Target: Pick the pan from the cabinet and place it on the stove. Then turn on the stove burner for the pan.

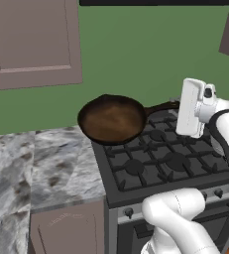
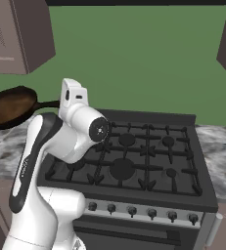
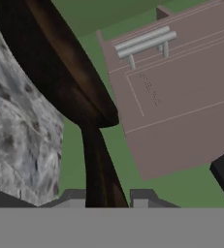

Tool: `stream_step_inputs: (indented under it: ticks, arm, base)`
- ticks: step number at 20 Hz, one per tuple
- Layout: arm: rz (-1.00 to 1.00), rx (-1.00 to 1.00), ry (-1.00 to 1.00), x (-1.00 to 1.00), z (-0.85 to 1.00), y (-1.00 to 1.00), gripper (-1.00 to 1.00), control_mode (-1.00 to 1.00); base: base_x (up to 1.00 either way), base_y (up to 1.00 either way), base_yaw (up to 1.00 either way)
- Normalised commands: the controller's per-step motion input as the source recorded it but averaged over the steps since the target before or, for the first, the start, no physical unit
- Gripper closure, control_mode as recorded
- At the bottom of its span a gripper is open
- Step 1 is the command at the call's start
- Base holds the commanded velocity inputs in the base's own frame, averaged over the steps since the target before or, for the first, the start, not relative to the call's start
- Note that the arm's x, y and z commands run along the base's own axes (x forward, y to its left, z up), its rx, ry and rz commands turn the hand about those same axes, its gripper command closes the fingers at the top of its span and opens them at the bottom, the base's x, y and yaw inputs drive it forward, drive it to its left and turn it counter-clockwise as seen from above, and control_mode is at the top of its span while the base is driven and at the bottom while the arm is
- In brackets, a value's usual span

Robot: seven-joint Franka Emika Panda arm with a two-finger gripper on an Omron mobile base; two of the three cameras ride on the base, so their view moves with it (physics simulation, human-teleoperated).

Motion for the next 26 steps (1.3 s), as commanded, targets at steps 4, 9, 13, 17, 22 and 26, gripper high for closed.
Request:
stream_step_inputs:
  ticks: [4,9,13,17,22,26]
  arm:
    - [0.0,0.01,0.0,0.14,0.0,-0.34,1.0,-1.0]
    - [-0.01,0.01,0.0,0.13,0.0,-0.54,1.0,-1.0]
    - [-0.01,0.05,0.0,0.07,-0.03,-0.71,1.0,-1.0]
    - [-0.02,0.06,-0.03,0.03,-0.04,-0.74,1.0,-1.0]
    - [-0.05,0.04,-0.08,0.0,-0.1,-0.84,1.0,-1.0]
    - [-0.11,0.0,-0.09,-0.14,-0.3,-0.7,1.0,-1.0]
  base:
    - [0.0,0.0,0.0]
    - [0.0,0.0,0.0]
    - [0.0,0.0,0.0]
    - [0.0,0.0,0.0]
    - [0.0,0.0,0.0]
    - [0.0,0.0,0.0]
